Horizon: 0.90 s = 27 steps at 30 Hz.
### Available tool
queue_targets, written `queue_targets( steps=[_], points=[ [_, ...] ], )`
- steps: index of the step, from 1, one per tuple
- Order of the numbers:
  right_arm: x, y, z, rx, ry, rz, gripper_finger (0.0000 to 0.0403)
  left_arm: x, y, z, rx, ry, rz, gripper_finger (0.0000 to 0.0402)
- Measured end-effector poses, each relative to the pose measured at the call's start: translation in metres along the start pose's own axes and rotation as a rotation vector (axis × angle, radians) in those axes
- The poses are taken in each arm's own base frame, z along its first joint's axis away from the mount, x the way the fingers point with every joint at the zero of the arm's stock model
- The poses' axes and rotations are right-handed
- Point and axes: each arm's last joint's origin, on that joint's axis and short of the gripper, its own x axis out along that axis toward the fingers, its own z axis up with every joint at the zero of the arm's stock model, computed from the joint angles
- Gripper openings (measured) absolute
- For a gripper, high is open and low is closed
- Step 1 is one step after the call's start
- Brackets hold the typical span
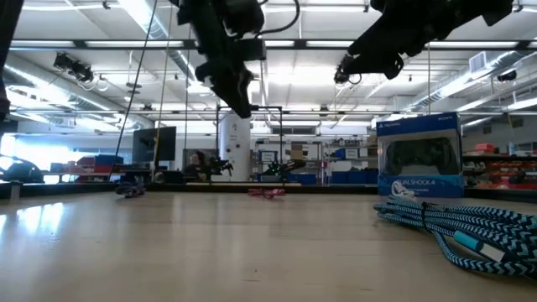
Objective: Pick and place USB-C Cables
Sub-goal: Put the dark blue charger cable into the white bin
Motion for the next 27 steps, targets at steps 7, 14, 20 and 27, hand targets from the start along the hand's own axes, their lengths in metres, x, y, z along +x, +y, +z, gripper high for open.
queue_targets(
  steps=[7,14,20,27],
  points=[
    [0.000,0.002,0.008,-0.029,-0.089,0.002,0.0248,0.040,0.005,0.000,0.186,0.047,0.005,0.0189],
    [0.000,0.000,0.013,-0.086,-0.128,-0.005,0.0248,0.060,0.019,0.004,0.307,0.129,0.238,0.0233],
    [0.000,-0.006,0.017,-0.134,-0.166,-0.033,0.0248,0.061,0.031,-0.014,0.270,0.115,0.104,0.0212],
    [0.001,-0.012,0.018,-0.133,-0.168,-0.058,0.0248,0.066,0.045,-0.027,0.208,0.091,0.058,0.0182]
  ],
)
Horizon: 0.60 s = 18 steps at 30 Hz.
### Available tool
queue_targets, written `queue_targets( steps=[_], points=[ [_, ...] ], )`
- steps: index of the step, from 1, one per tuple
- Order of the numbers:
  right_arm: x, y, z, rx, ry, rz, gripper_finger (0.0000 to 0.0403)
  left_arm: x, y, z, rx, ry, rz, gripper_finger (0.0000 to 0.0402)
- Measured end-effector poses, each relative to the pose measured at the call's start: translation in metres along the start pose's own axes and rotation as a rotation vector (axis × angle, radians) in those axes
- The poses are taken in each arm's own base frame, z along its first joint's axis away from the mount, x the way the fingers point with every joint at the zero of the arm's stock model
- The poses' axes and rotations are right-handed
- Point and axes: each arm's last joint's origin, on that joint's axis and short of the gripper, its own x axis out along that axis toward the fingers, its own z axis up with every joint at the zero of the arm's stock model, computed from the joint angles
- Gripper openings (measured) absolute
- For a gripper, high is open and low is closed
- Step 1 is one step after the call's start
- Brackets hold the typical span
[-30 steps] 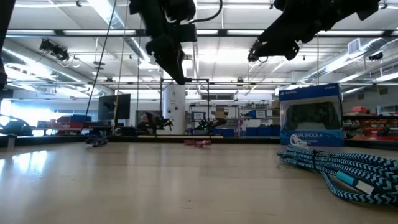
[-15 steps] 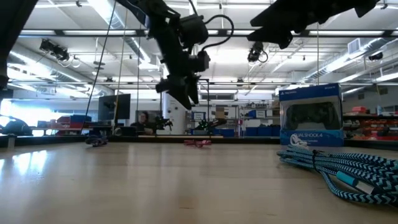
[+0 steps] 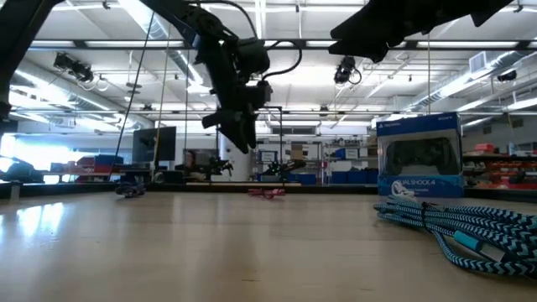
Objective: Pick and place USB-C Cables
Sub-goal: Put the dark blue charger cable into the white bin
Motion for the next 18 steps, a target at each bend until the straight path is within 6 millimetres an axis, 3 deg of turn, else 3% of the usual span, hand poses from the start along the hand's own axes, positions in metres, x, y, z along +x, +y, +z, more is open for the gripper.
queue_targets(
  steps=[4,9,16,18],
  points=[
    [0.000,0.000,0.000,0.000,0.000,0.000,0.0248,0.013,-0.005,-0.009,-0.093,0.068,-0.076,0.0183],
    [0.000,0.000,0.000,0.004,0.005,0.000,0.0248,0.007,-0.021,-0.020,-0.203,0.321,-0.111,0.0181],
    [0.000,0.000,-0.003,0.037,0.026,0.002,0.0248,-0.021,-0.040,-0.043,-0.837,0.676,-0.080,0.0181],
    [0.000,0.000,-0.003,0.052,0.028,0.007,0.0248,-0.027,-0.042,-0.045,-0.906,0.715,-0.079,0.0181]
  ],
)
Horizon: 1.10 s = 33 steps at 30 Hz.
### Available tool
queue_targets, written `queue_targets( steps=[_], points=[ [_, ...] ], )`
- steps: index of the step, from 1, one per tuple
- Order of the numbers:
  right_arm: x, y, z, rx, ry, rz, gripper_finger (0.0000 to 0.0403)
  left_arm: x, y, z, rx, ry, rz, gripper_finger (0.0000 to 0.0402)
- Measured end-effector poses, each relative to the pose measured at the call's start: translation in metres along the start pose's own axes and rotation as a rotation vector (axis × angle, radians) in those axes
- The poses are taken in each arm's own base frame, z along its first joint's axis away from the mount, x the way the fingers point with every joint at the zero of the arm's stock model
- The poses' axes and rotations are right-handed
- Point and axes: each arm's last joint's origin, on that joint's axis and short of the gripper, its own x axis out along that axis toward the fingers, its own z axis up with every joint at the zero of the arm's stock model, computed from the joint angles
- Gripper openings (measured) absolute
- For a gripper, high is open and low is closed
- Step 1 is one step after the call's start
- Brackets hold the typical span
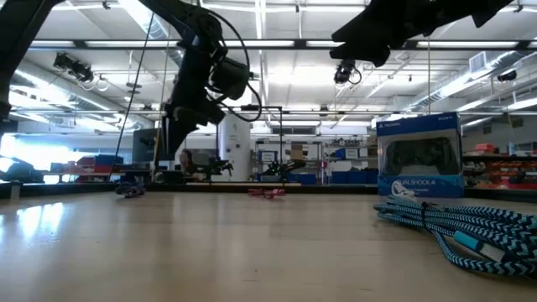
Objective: Pick and place USB-C Cables
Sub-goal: Put the dark blue charger cable into the white bin
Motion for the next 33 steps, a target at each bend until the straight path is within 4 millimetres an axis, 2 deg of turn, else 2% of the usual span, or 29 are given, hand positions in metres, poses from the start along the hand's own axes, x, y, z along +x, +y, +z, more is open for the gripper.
queue_targets(
  steps=[8,12,16,20,24,33],
  points=[
    [-0.002,0.009,-0.004,0.021,0.038,0.058,0.0248,-0.010,0.006,-0.007,-0.071,-0.014,-0.020,0.0181],
    [-0.003,0.014,-0.006,0.027,0.057,0.079,0.0248,-0.023,0.013,-0.015,-0.160,-0.071,-0.034,0.0181],
    [-0.004,0.018,-0.009,0.049,0.081,0.087,0.0248,-0.037,0.020,-0.031,-0.270,-0.202,-0.039,0.0182],
    [-0.005,0.021,-0.009,0.069,0.083,0.099,0.0248,-0.037,0.023,-0.050,-0.360,-0.315,-0.094,0.0183],
    [-0.006,0.022,-0.009,0.078,0.079,0.088,0.0248,-0.024,0.020,-0.065,-0.413,-0.334,-0.149,0.0181],
    [-0.006,0.023,-0.008,0.069,0.068,0.075,0.0248,0.037,0.006,-0.081,-0.598,-0.231,-0.131,0.0181]
  ],
)
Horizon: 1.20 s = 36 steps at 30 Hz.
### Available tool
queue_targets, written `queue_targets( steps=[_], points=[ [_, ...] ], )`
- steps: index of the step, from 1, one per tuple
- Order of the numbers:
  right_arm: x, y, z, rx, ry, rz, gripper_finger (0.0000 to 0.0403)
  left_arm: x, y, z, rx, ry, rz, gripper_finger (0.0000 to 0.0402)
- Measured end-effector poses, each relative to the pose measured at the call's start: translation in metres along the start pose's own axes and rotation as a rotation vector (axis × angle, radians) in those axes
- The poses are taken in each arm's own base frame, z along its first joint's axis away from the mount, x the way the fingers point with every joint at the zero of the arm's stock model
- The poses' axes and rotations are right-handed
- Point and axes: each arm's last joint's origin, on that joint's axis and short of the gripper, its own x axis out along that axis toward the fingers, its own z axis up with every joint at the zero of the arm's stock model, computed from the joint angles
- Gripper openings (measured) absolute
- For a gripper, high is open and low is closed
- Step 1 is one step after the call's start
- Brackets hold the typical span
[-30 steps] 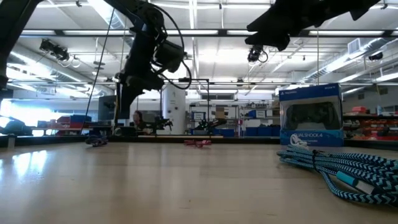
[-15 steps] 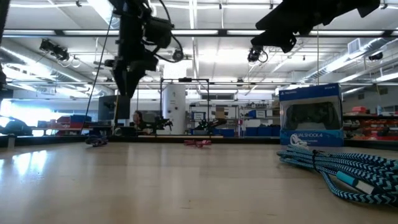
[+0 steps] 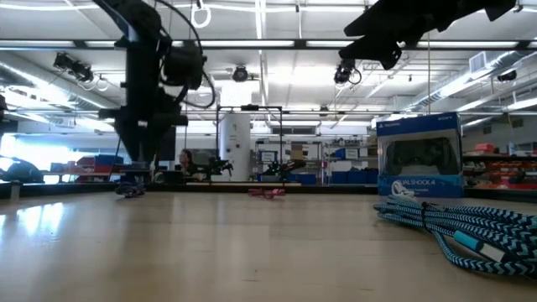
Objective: Pick and place USB-C Cables
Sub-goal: Put the dark blue charger cable into the white bin
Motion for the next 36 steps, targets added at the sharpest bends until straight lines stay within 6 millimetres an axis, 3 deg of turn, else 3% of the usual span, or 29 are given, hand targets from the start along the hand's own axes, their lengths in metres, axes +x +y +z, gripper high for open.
queue_targets(
  steps=[6,21,29,36],
  points=[
    [0.000,0.001,0.003,-0.063,-0.036,0.005,0.0248,0.018,0.005,-0.014,-0.121,0.036,0.034,0.0181],
    [-0.001,0.003,0.007,-0.109,-0.077,0.024,0.0248,0.031,0.002,-0.015,-0.293,-0.026,-0.017,0.0181],
    [-0.003,0.013,0.006,-0.107,-0.075,0.071,0.0248,0.057,0.004,-0.029,-0.382,-0.058,-0.091,0.0180],
    [-0.006,0.025,0.003,-0.100,-0.071,0.124,0.0248,0.063,0.006,-0.036,-0.385,-0.059,-0.089,0.0180]
  ],
)
